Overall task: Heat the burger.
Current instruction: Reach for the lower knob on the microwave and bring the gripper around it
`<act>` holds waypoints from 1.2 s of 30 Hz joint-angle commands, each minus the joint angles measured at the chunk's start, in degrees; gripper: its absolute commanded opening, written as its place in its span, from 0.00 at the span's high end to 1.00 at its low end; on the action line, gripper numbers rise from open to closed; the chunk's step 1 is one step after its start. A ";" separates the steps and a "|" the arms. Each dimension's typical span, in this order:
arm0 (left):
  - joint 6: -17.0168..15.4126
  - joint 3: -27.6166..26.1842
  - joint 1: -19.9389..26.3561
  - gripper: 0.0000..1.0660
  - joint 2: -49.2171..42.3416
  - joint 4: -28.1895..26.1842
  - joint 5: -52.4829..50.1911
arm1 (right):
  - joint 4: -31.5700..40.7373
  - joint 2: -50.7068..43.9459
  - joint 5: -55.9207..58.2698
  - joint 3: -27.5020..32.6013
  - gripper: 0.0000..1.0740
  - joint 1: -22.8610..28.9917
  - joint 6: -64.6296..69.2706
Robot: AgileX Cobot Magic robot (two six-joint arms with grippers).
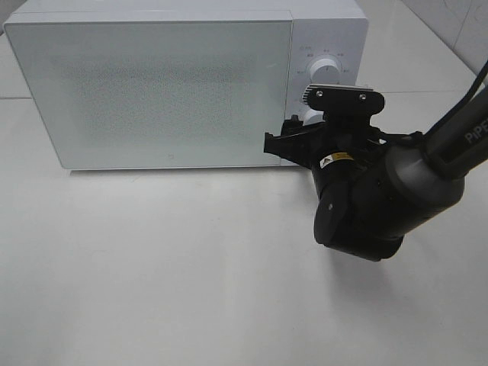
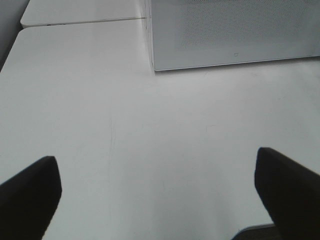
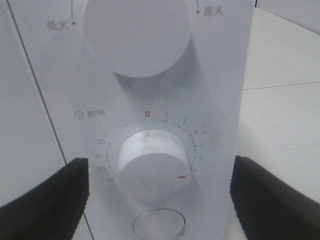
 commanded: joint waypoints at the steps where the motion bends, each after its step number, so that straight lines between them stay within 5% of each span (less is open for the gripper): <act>1: 0.11 0.11 0.17 0.08 -0.97 -0.46 -0.74 | -0.34 0.11 -11.00 -0.63 0.29 -0.86 -0.63; 36: 0.11 0.11 0.17 0.08 -0.97 -0.34 -0.74 | 0.69 1.26 -11.06 -4.58 0.29 -1.78 -3.15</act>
